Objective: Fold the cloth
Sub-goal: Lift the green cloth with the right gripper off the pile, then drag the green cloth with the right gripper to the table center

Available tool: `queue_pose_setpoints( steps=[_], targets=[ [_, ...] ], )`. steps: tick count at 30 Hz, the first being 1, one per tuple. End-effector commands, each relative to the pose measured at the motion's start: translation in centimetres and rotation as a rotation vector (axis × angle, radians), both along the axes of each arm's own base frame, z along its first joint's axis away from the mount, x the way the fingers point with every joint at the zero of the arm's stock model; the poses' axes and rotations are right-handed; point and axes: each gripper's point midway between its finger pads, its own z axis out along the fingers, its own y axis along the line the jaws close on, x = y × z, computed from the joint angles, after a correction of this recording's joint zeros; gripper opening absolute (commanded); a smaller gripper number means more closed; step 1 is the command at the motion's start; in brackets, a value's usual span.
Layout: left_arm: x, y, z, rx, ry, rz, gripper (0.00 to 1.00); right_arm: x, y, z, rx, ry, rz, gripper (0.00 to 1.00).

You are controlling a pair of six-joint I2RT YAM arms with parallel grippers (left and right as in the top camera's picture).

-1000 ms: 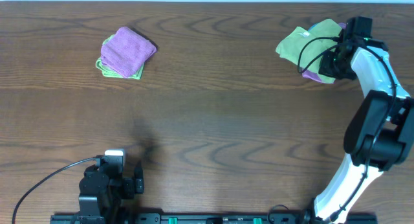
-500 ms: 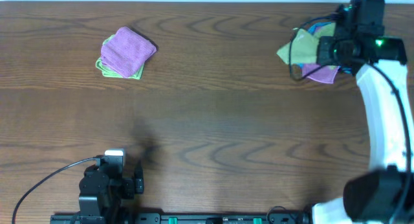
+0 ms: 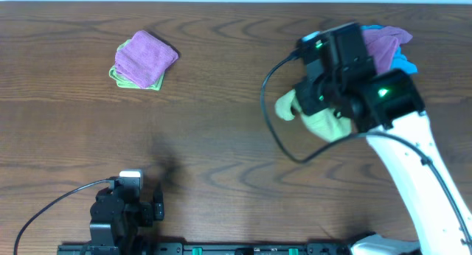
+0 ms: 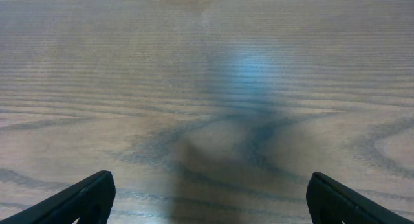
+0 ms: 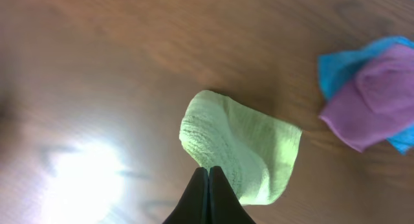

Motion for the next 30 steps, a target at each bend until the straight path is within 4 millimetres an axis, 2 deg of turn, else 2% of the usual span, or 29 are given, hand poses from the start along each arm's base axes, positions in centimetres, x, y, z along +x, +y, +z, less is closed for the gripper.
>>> queue_pose_setpoints(
  steps=[1, 5, 11, 14, 16, 19, 25, 28, 30],
  targets=[
    [-0.8, 0.4, -1.4, 0.045, 0.054, -0.007, 0.95, -2.3, 1.7, 1.5, 0.018, -0.028, 0.061, 0.01],
    [-0.8, 0.4, -1.4, 0.045, 0.054, -0.007, 0.95, -5.3, 3.4, 3.1, 0.051, -0.05, 0.148, 0.01],
    [-0.8, 0.4, -1.4, 0.045, 0.054, -0.007, 0.95, -9.8, 7.1, 6.3, 0.186, -0.087, 0.301, 0.01],
    [-0.8, 0.4, -1.4, 0.045, 0.054, -0.007, 0.96, -10.7, 8.1, 6.8, 0.2, -0.097, 0.34, 0.01],
    [-0.8, 0.4, -1.4, 0.045, 0.054, -0.007, 0.95, -10.4, 8.2, 6.7, 0.194, -0.097, 0.334, 0.01],
    [-0.8, 0.4, -1.4, 0.045, 0.054, -0.007, 0.95, -8.5, 7.5, 5.9, 0.141, -0.113, 0.272, 0.01],
    [-0.7, 0.4, -1.4, 0.045, 0.054, -0.007, 0.95, -1.5, 5.7, 2.5, 0.041, -0.104, 0.149, 0.01],
    [-0.7, 0.4, -1.4, 0.045, 0.052, -0.007, 0.95, 3.7, 3.5, 0.0, -0.021, -0.114, 0.04, 0.01],
    [-0.7, 0.4, -1.4, 0.044, 0.051, -0.007, 0.95, 8.2, 1.9, -1.4, -0.025, -0.152, -0.048, 0.02]
  ],
)
